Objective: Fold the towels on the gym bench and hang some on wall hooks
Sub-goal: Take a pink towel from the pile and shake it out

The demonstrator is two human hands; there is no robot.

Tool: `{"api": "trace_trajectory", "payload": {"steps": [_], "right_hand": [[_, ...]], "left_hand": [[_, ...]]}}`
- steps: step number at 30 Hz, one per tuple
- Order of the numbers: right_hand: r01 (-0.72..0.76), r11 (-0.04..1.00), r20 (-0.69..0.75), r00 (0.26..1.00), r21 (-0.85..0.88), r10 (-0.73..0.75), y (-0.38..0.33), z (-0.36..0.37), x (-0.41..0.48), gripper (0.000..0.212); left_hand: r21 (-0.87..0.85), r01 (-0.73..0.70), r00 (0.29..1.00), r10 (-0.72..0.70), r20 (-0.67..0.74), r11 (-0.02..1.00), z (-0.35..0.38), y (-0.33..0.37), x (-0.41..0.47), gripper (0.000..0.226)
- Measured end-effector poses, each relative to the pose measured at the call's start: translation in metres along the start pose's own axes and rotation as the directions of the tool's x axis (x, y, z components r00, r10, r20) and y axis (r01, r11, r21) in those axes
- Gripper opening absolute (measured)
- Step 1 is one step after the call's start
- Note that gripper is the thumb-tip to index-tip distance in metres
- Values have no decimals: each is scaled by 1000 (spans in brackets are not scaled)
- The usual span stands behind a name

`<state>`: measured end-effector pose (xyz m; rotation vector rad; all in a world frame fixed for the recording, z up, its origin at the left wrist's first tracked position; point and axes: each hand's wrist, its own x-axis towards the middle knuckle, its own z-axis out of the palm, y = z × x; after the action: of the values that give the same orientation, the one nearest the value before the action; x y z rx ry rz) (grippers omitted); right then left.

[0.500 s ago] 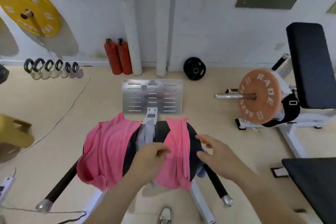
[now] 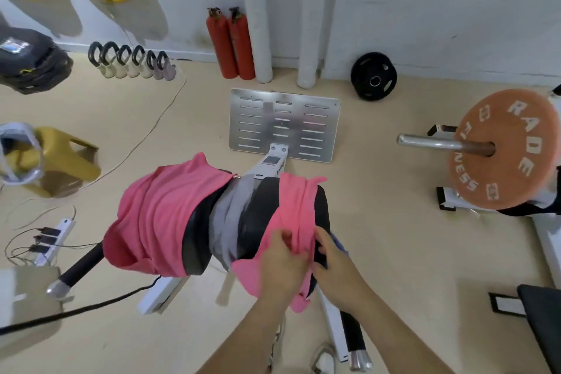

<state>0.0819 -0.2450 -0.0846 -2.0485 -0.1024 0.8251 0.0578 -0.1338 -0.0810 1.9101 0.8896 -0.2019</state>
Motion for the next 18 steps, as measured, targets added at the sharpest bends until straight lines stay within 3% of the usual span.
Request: {"api": "trace_trajectory", "payload": {"steps": [2, 5, 8, 10, 12, 14, 16, 18], "right_hand": [[36, 992, -4, 999, 119, -35, 4, -4, 0, 40], [-51, 935, 87, 996, 352, 21, -18, -19, 1, 42], [-249, 653, 234, 966, 715, 111, -50, -37, 5, 28], [-319, 588, 298, 945, 744, 136, -71, -39, 2, 36], [-279, 635, 267, 956, 720, 117, -86, -30, 1, 24], [-190, 773, 182, 978, 605, 98, -101, -19, -1, 23], [-87, 921, 73, 995, 380, 64, -117, -8, -4, 20], [47, 999, -58, 997, 20, -46, -128, 1, -3, 24]], "left_hand": [[-213, 101, 994, -92, 49, 972, -4, 8, -2, 9], [-477, 211, 974, -142, 176, 853, -29, 26, -9, 15], [-592, 216, 968, -92, 232, 776, -56, 37, -20, 31], [-576, 195, 968, -60, 244, 794, -69, 41, -28, 28], [-554, 178, 965, -33, 261, 813, -79, 38, -31, 28], [-497, 123, 969, 3, 246, 859, -90, 33, -31, 26], [-398, 10, 979, 72, 191, 917, -105, 29, -29, 25], [-287, -121, 971, 173, 165, 950, -128, 29, -25, 25]]}}
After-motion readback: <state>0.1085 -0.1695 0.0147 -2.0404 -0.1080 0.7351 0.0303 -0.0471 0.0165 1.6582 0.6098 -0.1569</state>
